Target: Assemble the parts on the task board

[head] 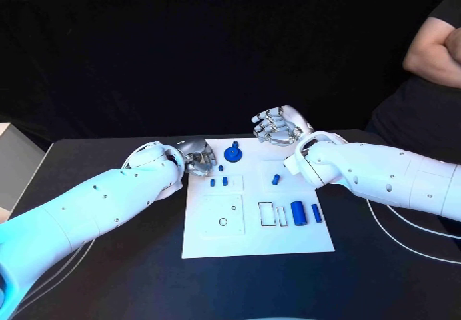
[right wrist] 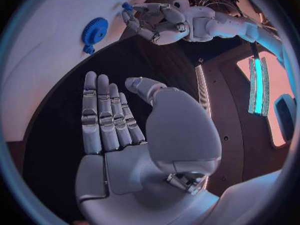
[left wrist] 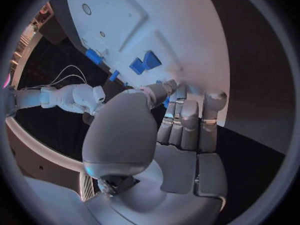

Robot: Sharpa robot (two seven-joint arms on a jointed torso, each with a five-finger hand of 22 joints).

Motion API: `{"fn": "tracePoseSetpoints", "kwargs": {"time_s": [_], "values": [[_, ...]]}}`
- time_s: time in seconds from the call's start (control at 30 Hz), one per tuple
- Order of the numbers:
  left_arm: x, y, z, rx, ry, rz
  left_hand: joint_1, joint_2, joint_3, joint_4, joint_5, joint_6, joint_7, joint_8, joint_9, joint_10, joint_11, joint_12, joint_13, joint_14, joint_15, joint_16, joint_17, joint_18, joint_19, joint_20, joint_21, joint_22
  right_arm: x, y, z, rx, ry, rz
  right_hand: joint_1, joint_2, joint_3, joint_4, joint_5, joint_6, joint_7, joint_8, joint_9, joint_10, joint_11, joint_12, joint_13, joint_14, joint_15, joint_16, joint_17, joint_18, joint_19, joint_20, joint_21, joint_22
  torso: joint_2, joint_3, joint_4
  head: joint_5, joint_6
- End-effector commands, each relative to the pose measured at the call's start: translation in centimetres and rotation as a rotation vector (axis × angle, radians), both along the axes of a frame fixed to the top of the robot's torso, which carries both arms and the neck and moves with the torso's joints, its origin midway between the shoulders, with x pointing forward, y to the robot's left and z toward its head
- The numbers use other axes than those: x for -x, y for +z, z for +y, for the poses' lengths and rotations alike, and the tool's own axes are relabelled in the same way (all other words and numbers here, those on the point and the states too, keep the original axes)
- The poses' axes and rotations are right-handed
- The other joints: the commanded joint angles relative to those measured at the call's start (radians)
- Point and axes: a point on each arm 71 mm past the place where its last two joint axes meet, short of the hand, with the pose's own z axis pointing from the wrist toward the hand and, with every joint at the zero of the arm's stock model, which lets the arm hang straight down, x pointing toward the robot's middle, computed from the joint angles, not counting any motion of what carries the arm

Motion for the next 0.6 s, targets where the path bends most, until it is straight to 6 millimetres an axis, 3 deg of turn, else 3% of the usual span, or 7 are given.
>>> {"fn": "tracePoseSetpoints", "kwargs": {"time_s": [0.03,0.13,0.2,0.23,0.33,0.43,0.6], "values": [[-0.2,0.0,0.7,0.036,0.029,-0.024,0.0,-0.011,0.001,0.0,-0.003,-0.017,0.001,-0.011,-0.002,-0.018,0.003,-0.007,-0.002,-0.029,0.002,-0.013,-0.04,0.024,-0.023,0.002,-0.026,-0.02,0.1,-0.1,0.0,0.012,0.024,0.008,0.01,0.001,-0.001,-0.011,0.002,0.006,0.007,0.005,-0.001,0.005,-0.006,-0.002,-0.004,0.017,-0.002,-0.007,-0.002,-0.003,0.003,-0.005,0.005,0.001,-0.001,-0.001,0.0001,0.0,0.003],[-0.3,0.3,1.3,0.071,0.045,-0.042,0.001,-0.014,0.002,0.003,-0.003,-0.022,0.005,-0.014,-0.001,-0.047,0.011,-0.009,-0.003,-0.106,0.009,-0.055,-0.153,0.037,-0.072,0.007,-0.084,-0.066,0.1,-0.1,-0.1,0.021,0.028,0.013,0.019,0.003,-0.009,-0.021,-0.003,0.013,0.004,0.008,-0.001,0.014,-0.01,0.0,-0.009,0.037,-0.009,-0.005,-0.003,-0.002,0.017,-0.011,0.018,0.008,-0.002,-0.0009,-0.0003,0.003,0.005],[-0.4,0.7,1.8,0.122,0.063,-0.053,0.003,-0.008,0.005,0.005,-0.003,-0.019,0.008,-0.012,0.0,-0.046,0.012,0.0,0.0,-0.115,0.009,-0.062,-0.166,0.039,-0.077,0.008,-0.092,-0.072,0.2,-0.2,-0.3,0.03,0.031,0.019,0.029,0.007,-0.024,-0.032,-0.015,0.025,-0.003,0.012,-0.002,0.029,-0.018,-0.001,-0.013,0.074,-0.021,0.003,-0.001,-0.001,0.043,-0.024,0.045,0.023,-0.002,-0.0008,0.0001,0.005,0.009],[-0.5,1.0,2.1,0.154,0.073,-0.054,0.004,-0.008,0.005,0.005,-0.003,-0.018,0.008,-0.011,0.0,-0.043,0.012,0.005,0.002,-0.116,0.009,-0.063,-0.171,0.039,-0.079,0.008,-0.095,-0.075,0.2,-0.2,-0.5,0.036,0.032,0.023,0.035,0.01,-0.035,-0.038,-0.023,0.034,-0.008,0.015,-0.003,0.041,-0.024,-0.004,-0.014,0.103,-0.031,0.01,0.002,-0.001,0.061,-0.034,0.068,0.038,-0.002,-0.001,0.0002,0.005,0.01],[-0.7,1.8,3.3,0.291,0.123,-0.018,-0.004,0.0,0.004,0.018,-0.004,-0.004,0.012,-0.005,0.005,-0.051,0.014,0.034,0.012,-0.203,0.009,-0.143,-0.309,0.063,-0.166,0.009,-0.212,-0.167,0.4,-0.3,-1.2,0.057,0.038,0.041,0.048,0.016,-0.056,-0.051,-0.049,0.061,-0.02,0.018,-0.006,0.073,-0.04,-0.023,-0.016,0.197,-0.058,0.046,0.023,-0.001,0.12,-0.066,0.146,0.089,-0.004,-0.0011,-0.0005,0.008,0.014],[-0.9,2.4,4.7,0.435,0.175,0.047,-0.005,0.005,0.001,0.023,-0.003,0.007,0.011,0.001,0.009,-0.06,0.014,0.052,0.016,-0.225,0.009,-0.197,-0.344,0.063,-0.181,0.007,-0.251,-0.195,0.7,-0.4,-1.8,0.082,0.046,0.061,0.051,0.02,-0.061,-0.053,-0.079,0.079,-0.028,0.013,-0.013,0.111,-0.052,-0.045,-0.014,0.268,-0.076,0.088,0.057,-0.003,0.154,-0.086,0.218,0.141,-0.005,-0.0002,-0.0021,0.007,0.021],[-0.5,3.3,7.6,0.662,0.208,0.15,-0.012,0.007,-0.014,0.028,-0.003,0.01,0.013,0.003,0.011,-0.071,0.016,0.066,0.015,-0.248,0.012,-0.262,-0.384,0.063,-0.198,0.008,-0.303,-0.234,1.3,-0.7,-2.9,0.179,0.081,0.1,0.041,0.016,-0.04,-0.041,-0.143,0.108,-0.046,0.008,-0.02,0.174,-0.071,-0.086,-0.011,0.349,-0.096,0.195,0.145,-0.002,0.2,-0.101,0.314,0.209,-0.015,-0.0009,-0.0049,0.0,0.027]]}}
